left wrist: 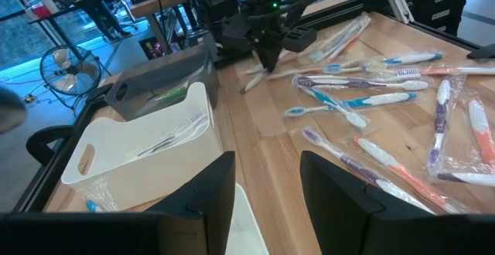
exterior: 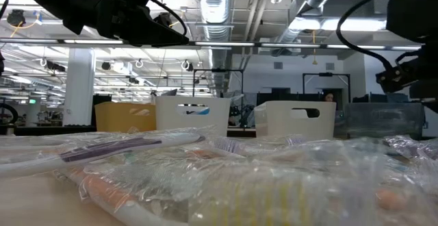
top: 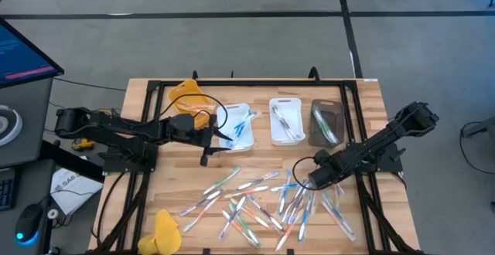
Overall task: Pick & Place Toothbrushes
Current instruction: Put the purple toothbrush into the right white bin
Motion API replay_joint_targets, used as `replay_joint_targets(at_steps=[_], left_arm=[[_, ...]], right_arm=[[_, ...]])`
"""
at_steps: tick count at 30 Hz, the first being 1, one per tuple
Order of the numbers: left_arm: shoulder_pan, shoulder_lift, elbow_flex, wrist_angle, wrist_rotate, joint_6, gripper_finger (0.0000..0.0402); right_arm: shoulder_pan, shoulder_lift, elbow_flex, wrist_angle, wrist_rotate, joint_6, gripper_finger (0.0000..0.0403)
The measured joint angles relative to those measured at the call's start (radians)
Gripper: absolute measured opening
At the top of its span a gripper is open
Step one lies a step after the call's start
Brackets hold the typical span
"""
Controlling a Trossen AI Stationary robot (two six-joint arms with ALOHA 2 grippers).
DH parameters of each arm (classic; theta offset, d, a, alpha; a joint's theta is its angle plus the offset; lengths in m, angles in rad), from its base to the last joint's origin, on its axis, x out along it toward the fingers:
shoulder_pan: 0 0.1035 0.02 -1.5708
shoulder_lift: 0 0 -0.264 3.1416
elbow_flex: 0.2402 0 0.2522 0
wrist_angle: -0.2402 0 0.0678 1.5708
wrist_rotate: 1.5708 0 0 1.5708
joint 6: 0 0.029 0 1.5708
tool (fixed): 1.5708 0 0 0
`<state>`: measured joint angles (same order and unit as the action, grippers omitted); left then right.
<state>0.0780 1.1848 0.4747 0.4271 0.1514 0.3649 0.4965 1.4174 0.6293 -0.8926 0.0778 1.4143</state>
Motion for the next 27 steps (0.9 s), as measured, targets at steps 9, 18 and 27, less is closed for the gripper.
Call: replay_joint_targets(at_steps=[9, 18, 27], left_arm=[[0.0, 0.0, 0.0, 0.003, 0.0, 0.0, 0.0141], [0.0, 0.0, 0.0, 0.045, 0.0, 0.003, 0.0141], [0.0, 0.0, 0.0, 0.052, 0.0, 0.023, 0.0141]], right_arm=[[0.008, 0.0, 0.056, -0.022, 0.038, 0.014, 0.0005], [0.008, -0.002, 0.217, -0.044, 0.167, -0.087, 0.0003], [-0.018, -0.002, 0.406, -0.045, 0.424, -0.33, 0.0002]])
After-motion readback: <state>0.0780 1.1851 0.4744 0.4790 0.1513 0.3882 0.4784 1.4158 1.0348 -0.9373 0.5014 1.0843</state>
